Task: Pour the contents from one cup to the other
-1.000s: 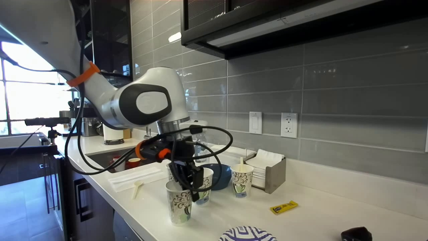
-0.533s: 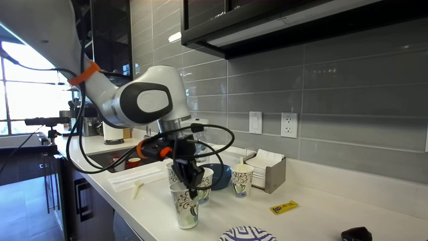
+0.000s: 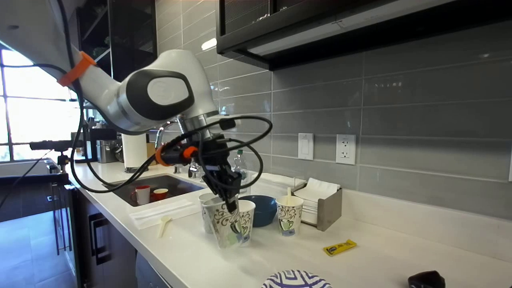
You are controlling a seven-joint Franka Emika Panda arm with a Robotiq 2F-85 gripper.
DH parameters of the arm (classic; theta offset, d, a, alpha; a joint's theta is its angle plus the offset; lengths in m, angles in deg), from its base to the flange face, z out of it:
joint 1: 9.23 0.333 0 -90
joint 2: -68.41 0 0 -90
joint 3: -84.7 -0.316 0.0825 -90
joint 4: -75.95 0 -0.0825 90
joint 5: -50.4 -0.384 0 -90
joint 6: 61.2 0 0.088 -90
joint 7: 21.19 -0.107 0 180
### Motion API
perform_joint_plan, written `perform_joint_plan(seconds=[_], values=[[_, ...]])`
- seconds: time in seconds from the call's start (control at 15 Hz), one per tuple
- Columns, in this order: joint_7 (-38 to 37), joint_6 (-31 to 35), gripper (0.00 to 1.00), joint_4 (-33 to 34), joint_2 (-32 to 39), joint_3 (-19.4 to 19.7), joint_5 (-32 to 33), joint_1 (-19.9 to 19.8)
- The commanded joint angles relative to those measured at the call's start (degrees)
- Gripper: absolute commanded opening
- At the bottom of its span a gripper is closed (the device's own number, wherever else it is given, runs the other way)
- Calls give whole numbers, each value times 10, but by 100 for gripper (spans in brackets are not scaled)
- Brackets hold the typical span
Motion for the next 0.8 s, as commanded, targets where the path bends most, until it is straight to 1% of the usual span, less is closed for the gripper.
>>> perform_joint_plan(seconds=[0.0,0.13,0.2,0.4,0.67,0.73], values=[[-19,-66,1,9,-79,-44,42,-17],[-10,-86,1,33,-96,-62,61,-10],[-7,-62,4,18,-71,-40,39,-4],[-9,-80,4,31,-94,-56,48,-1],[-9,-80,4,31,-94,-56,49,-1],[-9,-80,1,31,-94,-56,49,-1]])
